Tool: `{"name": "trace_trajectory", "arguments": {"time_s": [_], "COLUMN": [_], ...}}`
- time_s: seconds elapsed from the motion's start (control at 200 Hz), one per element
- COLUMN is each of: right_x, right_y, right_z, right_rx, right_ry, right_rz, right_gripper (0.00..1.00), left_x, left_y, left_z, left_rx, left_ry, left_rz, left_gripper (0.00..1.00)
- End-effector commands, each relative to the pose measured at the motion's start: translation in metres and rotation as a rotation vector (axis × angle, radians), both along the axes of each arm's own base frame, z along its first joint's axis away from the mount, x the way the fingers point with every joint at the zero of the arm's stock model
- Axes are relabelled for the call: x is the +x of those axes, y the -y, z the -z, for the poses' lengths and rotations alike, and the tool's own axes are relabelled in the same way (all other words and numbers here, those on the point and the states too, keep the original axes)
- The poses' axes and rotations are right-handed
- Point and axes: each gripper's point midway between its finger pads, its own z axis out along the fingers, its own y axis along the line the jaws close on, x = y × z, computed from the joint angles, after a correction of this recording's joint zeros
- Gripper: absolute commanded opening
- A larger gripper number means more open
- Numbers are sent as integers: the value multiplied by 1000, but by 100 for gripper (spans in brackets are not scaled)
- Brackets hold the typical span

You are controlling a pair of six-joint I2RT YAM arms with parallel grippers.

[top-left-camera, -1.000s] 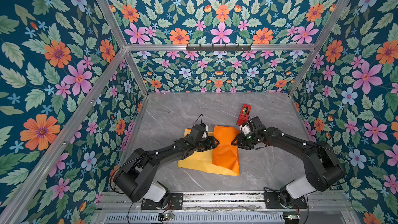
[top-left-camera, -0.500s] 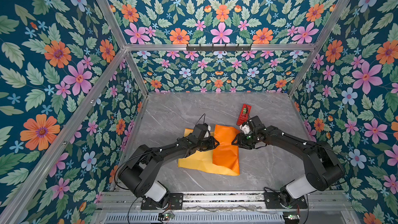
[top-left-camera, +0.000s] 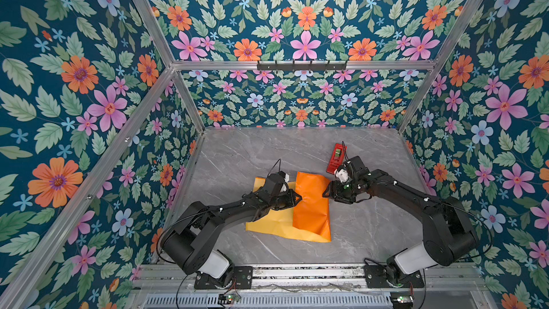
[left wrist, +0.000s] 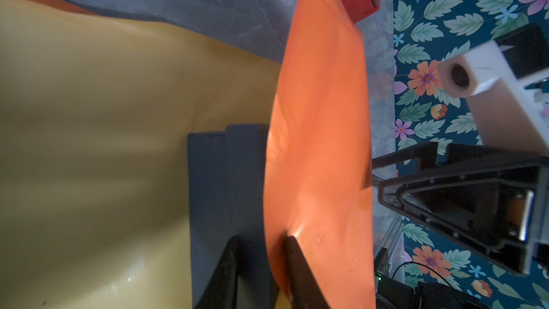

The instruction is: Wrap the gift box in paper

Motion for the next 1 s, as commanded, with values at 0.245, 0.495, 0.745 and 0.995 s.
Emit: {"name": "trace_trajectory", "arguments": {"time_s": [0.245, 0.495, 0.745, 0.995], "right_x": [-3, -8, -15, -13], "right_y": [-14, -3, 9, 11], "right_z": [10, 32, 46, 49], "right_rx": [79, 7, -48, -58], "right_ry": [-63, -89, -98, -95], "right_rz": [-22, -4, 22, 47], "right_gripper": [60, 58, 60, 60], "left_x": [-22, -20, -8, -7], "left_y": [-10, -10, -3, 10], "left_z": [22, 20, -1, -15], "left_rx": [0, -4, -33, -64], "left_ry": [-132, -125, -73, -65], "left_rz": [-32, -38, -40, 5], "left_gripper": [2, 11, 44, 63]}}
